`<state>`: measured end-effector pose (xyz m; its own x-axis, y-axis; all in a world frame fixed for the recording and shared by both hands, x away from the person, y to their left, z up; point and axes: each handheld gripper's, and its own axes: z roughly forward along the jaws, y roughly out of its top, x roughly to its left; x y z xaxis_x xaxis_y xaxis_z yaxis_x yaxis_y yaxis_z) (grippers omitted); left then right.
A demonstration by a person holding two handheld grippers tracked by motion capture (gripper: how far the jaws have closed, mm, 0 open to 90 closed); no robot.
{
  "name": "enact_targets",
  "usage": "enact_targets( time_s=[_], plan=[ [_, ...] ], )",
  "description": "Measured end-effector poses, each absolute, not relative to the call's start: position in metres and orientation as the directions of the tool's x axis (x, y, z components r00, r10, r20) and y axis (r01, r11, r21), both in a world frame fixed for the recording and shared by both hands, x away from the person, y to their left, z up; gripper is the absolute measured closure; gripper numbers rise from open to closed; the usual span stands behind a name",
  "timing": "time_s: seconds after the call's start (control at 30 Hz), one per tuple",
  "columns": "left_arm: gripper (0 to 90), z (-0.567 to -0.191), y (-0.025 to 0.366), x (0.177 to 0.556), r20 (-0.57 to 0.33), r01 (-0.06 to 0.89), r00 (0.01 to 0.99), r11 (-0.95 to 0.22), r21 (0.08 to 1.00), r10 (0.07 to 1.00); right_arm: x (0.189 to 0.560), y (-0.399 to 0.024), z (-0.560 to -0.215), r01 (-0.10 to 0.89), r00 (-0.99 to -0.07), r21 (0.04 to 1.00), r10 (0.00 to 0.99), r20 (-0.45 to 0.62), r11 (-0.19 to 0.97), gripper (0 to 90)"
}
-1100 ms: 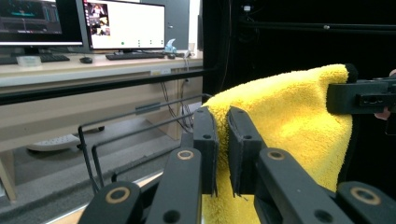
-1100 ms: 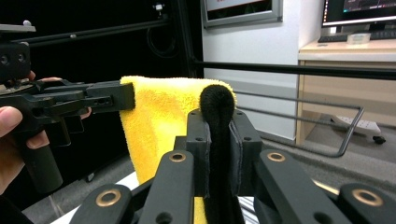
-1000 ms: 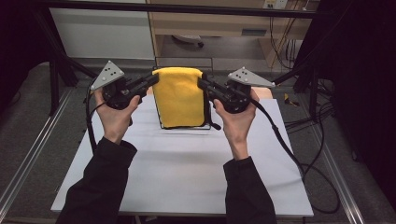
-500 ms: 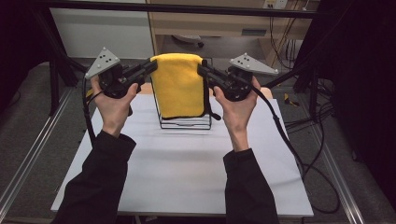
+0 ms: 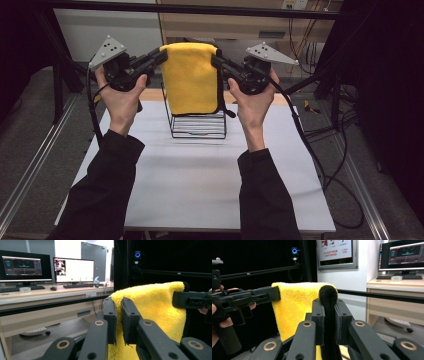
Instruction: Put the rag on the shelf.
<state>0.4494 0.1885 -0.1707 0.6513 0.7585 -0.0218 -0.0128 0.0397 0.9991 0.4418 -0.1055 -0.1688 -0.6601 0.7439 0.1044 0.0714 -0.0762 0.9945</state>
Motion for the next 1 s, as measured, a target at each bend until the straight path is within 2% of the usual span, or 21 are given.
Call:
enact_targets(
  time_s=[1.0],
  plan=[
    [82.8, -0.135, 0.186, 0.488, -0.031, -0.038, 0.629, 0.071, 0.997, 0.777, 0.479, -0.102, -0.135, 0.047, -0.64, 0.991, 0.758, 0.125, -0.124, 80.6]
  ],
)
